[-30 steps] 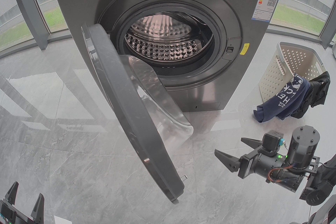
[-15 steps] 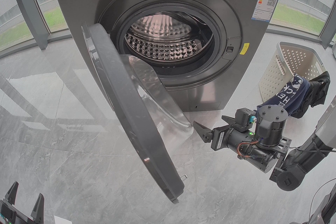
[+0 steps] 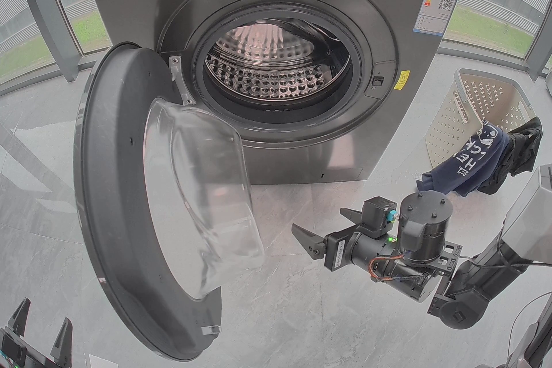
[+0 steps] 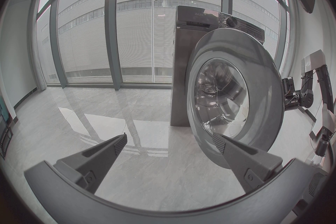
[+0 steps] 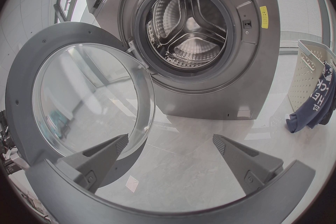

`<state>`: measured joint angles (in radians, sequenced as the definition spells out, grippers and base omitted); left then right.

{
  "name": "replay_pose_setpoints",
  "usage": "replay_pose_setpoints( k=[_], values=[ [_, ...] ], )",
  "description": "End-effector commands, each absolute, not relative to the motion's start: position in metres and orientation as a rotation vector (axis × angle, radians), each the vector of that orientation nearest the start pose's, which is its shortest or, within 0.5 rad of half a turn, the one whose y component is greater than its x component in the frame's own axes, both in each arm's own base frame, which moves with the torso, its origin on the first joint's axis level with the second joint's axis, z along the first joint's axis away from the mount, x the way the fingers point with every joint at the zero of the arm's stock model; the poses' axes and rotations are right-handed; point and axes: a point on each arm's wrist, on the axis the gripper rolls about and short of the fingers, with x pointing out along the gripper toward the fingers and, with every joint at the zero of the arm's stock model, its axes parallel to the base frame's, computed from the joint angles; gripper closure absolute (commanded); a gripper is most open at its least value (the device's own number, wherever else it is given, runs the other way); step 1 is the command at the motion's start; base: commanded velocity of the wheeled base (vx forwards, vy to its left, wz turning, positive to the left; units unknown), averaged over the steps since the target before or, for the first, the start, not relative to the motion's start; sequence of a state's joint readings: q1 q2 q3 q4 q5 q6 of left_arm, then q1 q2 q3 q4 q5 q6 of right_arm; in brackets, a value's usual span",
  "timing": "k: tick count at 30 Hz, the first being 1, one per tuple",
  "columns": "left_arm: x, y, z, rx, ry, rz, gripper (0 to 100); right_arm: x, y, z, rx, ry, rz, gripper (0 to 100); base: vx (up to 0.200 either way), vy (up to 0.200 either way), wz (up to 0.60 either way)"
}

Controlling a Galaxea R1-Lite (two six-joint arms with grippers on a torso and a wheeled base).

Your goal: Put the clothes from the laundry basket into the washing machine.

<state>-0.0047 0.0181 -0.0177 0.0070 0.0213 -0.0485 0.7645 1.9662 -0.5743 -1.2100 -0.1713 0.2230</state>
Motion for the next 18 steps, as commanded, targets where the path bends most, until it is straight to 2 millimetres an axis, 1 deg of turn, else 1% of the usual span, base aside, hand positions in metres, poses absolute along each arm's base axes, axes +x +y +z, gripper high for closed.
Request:
replay_pose_setpoints(
  k=[1, 5, 9, 13, 18],
  values=[
    [-0.022, 0.001, 0.076, -0.049, 0.012, 0.017, 0, 0.246, 0.229, 0.099, 0.141, 0.213, 0.565, 0, -0.2, 0.0, 0.0],
    [-0.022, 0.001, 0.076, -0.049, 0.013, 0.016, 0, 0.258, 0.243, 0.097, 0.146, 0.195, 0.577, 0, -0.2, 0.0, 0.0],
    [-0.022, 0.001, 0.076, -0.049, 0.013, 0.017, 0, 0.267, 0.261, 0.093, 0.147, 0.18, 0.598, 0, 0.0, 0.0, 0.0],
    [-0.022, 0.001, 0.076, -0.049, 0.013, 0.017, 0, 0.268, 0.274, 0.089, 0.142, 0.177, 0.62, 0, 0.0, 0.0, 0.0],
    [-0.022, 0.001, 0.076, -0.049, 0.013, 0.017, 0, 0.268, 0.289, 0.077, 0.133, 0.178, 0.644, 0, 0.0, 0.0, 0.0]
  ],
)
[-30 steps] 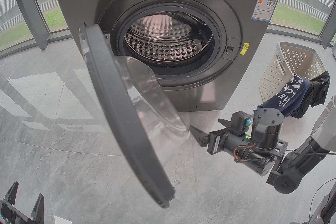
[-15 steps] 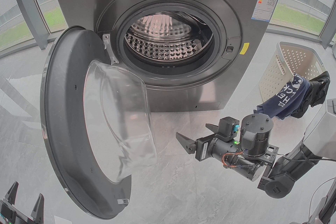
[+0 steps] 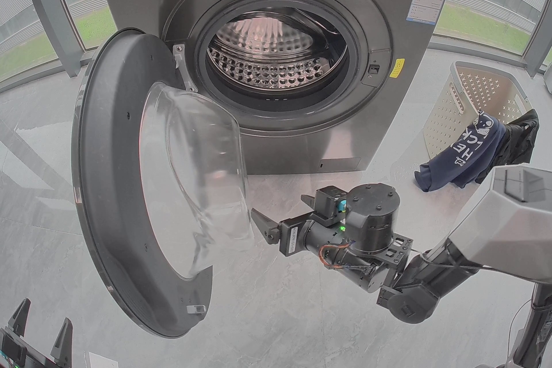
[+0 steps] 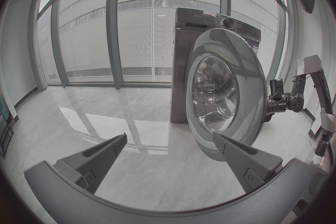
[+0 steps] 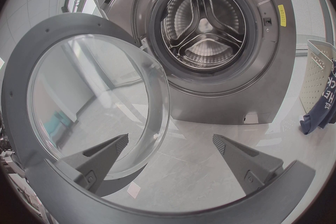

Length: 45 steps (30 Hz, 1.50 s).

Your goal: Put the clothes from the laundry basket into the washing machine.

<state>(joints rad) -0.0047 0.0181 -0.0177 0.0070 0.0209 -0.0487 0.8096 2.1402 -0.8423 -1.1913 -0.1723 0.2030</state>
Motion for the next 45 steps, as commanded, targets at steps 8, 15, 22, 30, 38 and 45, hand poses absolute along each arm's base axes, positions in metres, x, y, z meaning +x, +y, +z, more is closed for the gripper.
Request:
replay_pose_setpoints(
  k=[8, 15, 22, 30, 38, 45],
  values=[
    [-0.022, 0.001, 0.076, -0.049, 0.013, 0.016, 0, 0.268, 0.298, 0.074, 0.139, 0.17, 0.656, 0, 0.0, 0.0, 0.0],
    [-0.022, 0.001, 0.076, -0.047, 0.013, 0.016, 0, 0.277, 0.298, 0.08, 0.157, 0.137, 0.643, 0, 0.0, 0.0, 0.0],
    [-0.022, 0.001, 0.076, -0.047, 0.013, 0.016, 0, 0.289, 0.307, 0.089, 0.177, 0.093, 0.642, 0, -0.086, 0.0, 0.0],
    [-0.022, 0.001, 0.076, -0.049, 0.012, 0.016, 0, 0.294, 0.351, 0.083, 0.165, 0.076, 0.706, 0, 0.0, 0.0, 0.0],
    [-0.022, 0.001, 0.076, -0.049, 0.012, 0.017, 0, 0.306, 0.369, 0.096, 0.208, -0.003, 0.716, 0, 0.0, 0.0, 0.0],
    [-0.022, 0.001, 0.076, -0.049, 0.012, 0.016, 0, 0.31, 0.384, 0.104, 0.204, 0.005, 0.731, 0, 0.0, 0.0, 0.0]
  ],
)
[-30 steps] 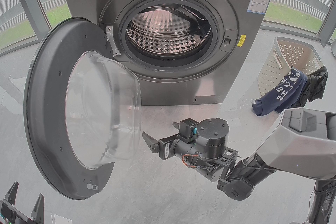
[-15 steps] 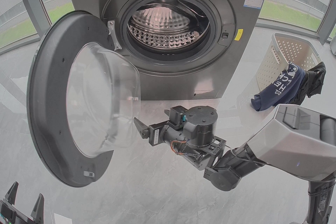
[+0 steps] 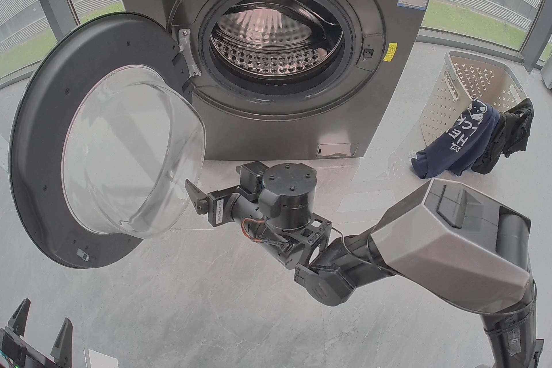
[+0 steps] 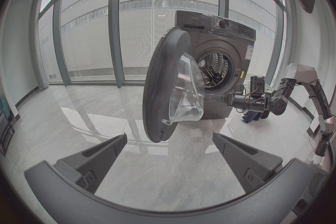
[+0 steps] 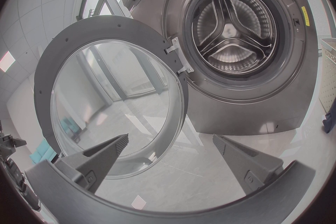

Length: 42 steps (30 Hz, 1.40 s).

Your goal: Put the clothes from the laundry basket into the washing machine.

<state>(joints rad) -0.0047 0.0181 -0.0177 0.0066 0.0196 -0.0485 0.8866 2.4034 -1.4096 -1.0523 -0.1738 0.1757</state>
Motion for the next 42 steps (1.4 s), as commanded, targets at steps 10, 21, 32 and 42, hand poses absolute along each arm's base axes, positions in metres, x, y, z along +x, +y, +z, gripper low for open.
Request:
replay_pose_setpoints(
  k=[10, 21, 32, 42],
  values=[
    [-0.022, 0.001, 0.076, -0.049, 0.012, 0.016, 0, 0.329, 0.424, 0.085, 0.205, 0.008, 0.743, 0, 0.0, 0.0, 0.0],
    [-0.022, 0.001, 0.076, -0.049, 0.013, 0.016, 0, 0.328, 0.402, 0.121, 0.223, -0.018, 0.693, 0, 0.0, 0.0, 0.0],
    [-0.022, 0.001, 0.076, -0.049, 0.013, 0.016, 0, 0.275, 0.262, 0.192, 0.181, 0.057, 0.561, 0, 0.0, 0.0, 0.0],
    [-0.022, 0.001, 0.076, -0.049, 0.013, 0.016, 0, 0.195, 0.119, 0.18, 0.134, 0.096, 0.32, 0, 0.0, 0.0, 0.0]
  ],
)
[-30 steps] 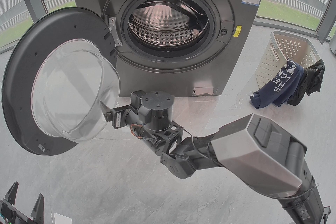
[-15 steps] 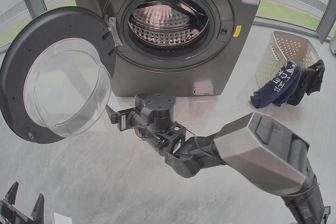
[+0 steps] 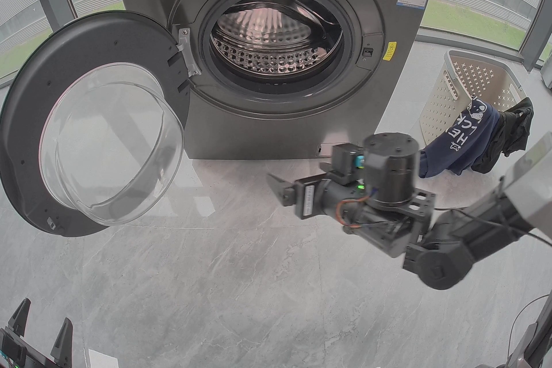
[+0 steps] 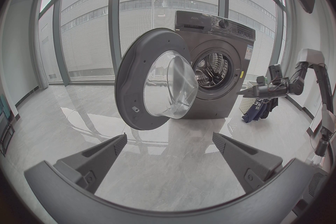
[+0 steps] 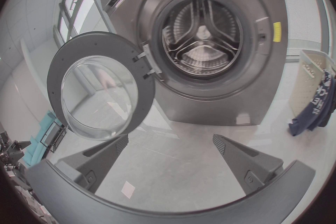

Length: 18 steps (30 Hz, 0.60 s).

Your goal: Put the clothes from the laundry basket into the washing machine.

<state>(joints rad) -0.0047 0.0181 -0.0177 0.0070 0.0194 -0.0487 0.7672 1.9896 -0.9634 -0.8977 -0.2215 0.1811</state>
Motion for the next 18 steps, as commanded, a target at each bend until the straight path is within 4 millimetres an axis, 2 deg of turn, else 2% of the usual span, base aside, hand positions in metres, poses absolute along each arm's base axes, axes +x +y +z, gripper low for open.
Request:
replay_pose_setpoints(
  k=[1, 4, 5, 6, 8, 10, 11, 14, 16, 18],
  values=[
    [-0.022, 0.001, 0.076, -0.049, 0.013, 0.016, 0, 0.183, 0.1, 0.177, 0.121, 0.088, 0.275, 0, 0.0, 0.0, 0.0],
    [-0.022, 0.001, 0.076, -0.049, 0.013, 0.016, 0, 0.156, 0.064, 0.171, 0.088, 0.057, 0.18, 0, 0.0, 0.0, 0.0],
    [-0.022, 0.001, 0.076, -0.049, 0.013, 0.016, 0, 0.156, 0.064, 0.171, 0.088, 0.057, 0.18, 0, 0.0, 0.0, 0.0],
    [-0.022, 0.001, 0.076, -0.049, 0.012, 0.016, 0, 0.136, 0.044, 0.165, 0.067, 0.037, 0.111, 0, 0.0, 0.0, 0.0],
    [-0.022, 0.001, 0.076, -0.049, 0.013, 0.016, 0, 0.113, 0.027, 0.156, 0.033, 0.022, 0.047, 0, 0.0, 0.0, 0.0],
    [-0.022, 0.001, 0.076, -0.049, 0.013, 0.016, 0, 0.103, 0.021, 0.15, 0.016, 0.023, 0.018, 0, 0.0, 0.0, 0.0],
    [-0.022, 0.001, 0.076, -0.049, 0.013, 0.016, 0, 0.083, 0.012, 0.145, 0.013, 0.006, -0.026, 0, 0.0, 0.0, 0.0],
    [-0.022, 0.001, 0.076, -0.049, 0.013, 0.016, 0, 0.049, 0.003, 0.135, 0.01, 0.019, -0.057, 0, 0.0, 0.0, 0.0],
    [-0.022, 0.001, 0.076, -0.049, 0.012, 0.016, 0, 0.02, -0.002, 0.117, -0.008, 0.044, -0.06, 0, 0.0, 0.0, 0.0],
    [-0.022, 0.001, 0.076, -0.049, 0.013, 0.016, 0, 0.005, -0.004, 0.107, -0.015, 0.056, -0.061, 0, 0.0, 0.0, 0.0]
  ],
)
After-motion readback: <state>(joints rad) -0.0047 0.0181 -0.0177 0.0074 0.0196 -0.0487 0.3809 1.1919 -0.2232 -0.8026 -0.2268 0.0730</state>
